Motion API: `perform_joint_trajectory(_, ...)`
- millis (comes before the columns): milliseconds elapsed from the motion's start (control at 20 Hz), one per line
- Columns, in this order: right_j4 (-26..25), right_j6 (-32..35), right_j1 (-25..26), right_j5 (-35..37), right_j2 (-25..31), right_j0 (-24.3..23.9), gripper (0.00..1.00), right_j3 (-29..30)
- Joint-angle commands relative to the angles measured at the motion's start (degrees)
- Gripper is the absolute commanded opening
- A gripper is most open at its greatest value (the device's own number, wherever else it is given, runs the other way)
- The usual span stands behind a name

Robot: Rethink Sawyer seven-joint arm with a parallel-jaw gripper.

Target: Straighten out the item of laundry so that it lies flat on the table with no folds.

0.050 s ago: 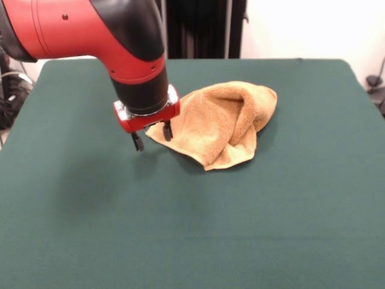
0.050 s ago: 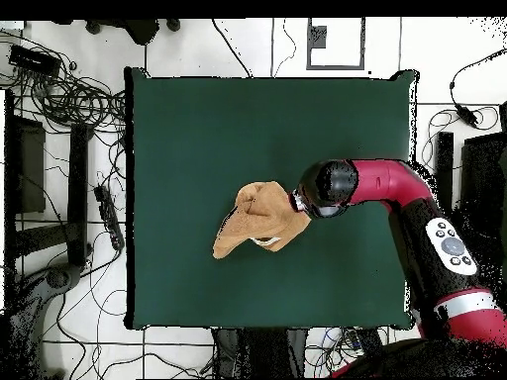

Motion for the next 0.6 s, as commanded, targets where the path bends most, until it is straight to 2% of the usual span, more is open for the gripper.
perform_joint_trajectory(50, -1.7, -13.3, 4.2, 4.3, 1.2, 4.3, 1.00, 0.5)
perform_joint_trajectory(600, -6.7, -15.3, 11.0, 13.4, -4.2, 10.0, 1.00, -9.0)
